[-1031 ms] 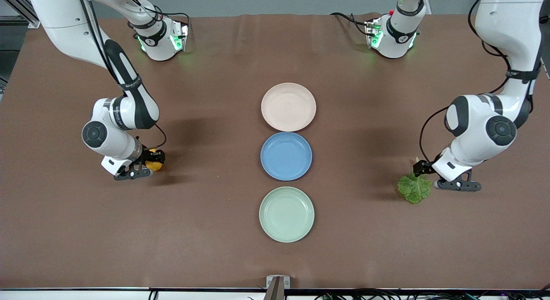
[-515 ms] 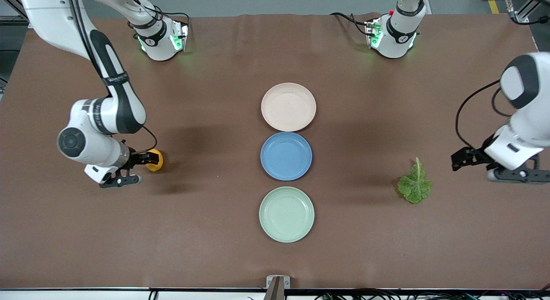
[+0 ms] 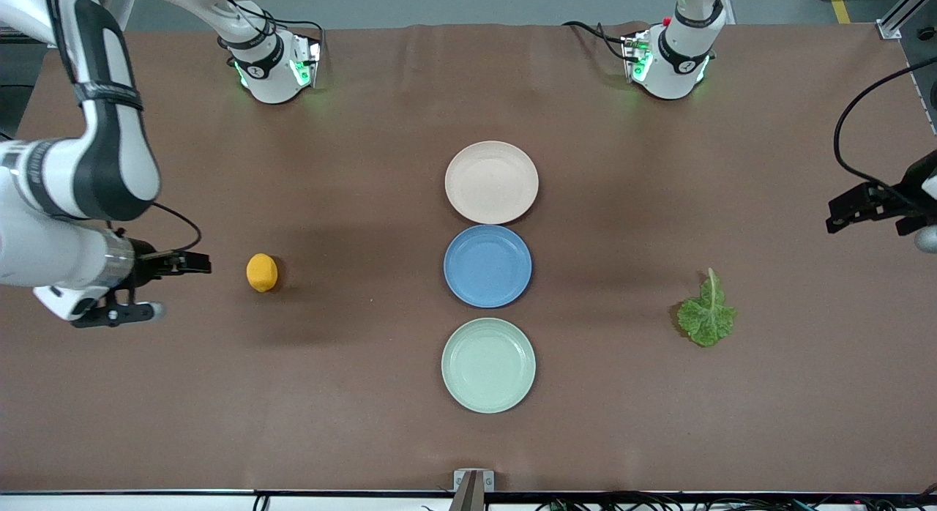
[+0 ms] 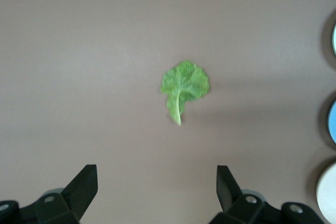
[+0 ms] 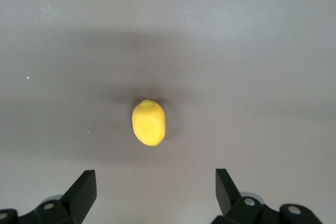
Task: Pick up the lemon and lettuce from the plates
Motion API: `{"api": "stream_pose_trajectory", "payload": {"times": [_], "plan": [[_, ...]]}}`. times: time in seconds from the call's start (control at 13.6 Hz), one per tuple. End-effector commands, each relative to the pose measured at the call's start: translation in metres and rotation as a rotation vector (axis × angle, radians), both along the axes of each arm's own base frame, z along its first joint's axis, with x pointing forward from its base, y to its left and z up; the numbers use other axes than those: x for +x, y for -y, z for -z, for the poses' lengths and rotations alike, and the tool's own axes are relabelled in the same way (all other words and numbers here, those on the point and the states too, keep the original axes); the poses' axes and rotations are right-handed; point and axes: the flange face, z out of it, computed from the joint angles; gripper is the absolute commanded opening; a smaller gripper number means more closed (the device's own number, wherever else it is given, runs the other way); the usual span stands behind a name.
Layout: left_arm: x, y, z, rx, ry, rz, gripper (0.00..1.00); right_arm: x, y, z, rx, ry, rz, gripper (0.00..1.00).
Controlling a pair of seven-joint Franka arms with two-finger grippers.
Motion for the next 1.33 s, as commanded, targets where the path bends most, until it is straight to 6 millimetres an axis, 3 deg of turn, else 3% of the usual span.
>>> {"api": "stream_pose_trajectory", "payload": {"times": [0.0, 0.15, 0.29, 0.52, 0.88, 0.96, 1.25], "plan": [[-0.041, 0.000, -0.040, 0.011, -0.035, -0.030, 1.00, 0.003, 0.020, -0.030, -0.009, 0.005, 0.020, 1.00], [-0.055, 0.006, -0.052, -0.001, -0.047, -0.061, 1.00, 0.003, 0.029, -0.032, -0.025, 0.000, 0.032, 1.00], [-0.068, 0.016, -0.060, -0.035, -0.070, -0.070, 1.00, 0.007, 0.037, -0.052, -0.048, 0.040, 0.039, 1.00], [-0.087, 0.027, -0.060, -0.038, -0.086, -0.102, 1.00, 0.008, 0.036, -0.058, -0.124, 0.046, 0.014, 1.00], [-0.086, 0.033, -0.055, -0.039, -0.079, -0.087, 1.00, 0.002, 0.037, -0.053, -0.122, -0.005, 0.005, 1.00], [-0.086, 0.037, -0.048, -0.040, -0.094, -0.073, 1.00, 0.002, 0.044, -0.054, -0.115, -0.002, 0.014, 1.00], [-0.077, 0.045, -0.037, -0.005, -0.047, -0.046, 1.00, -0.002, 0.037, -0.068, -0.093, 0.015, 0.019, 1.00]]}}
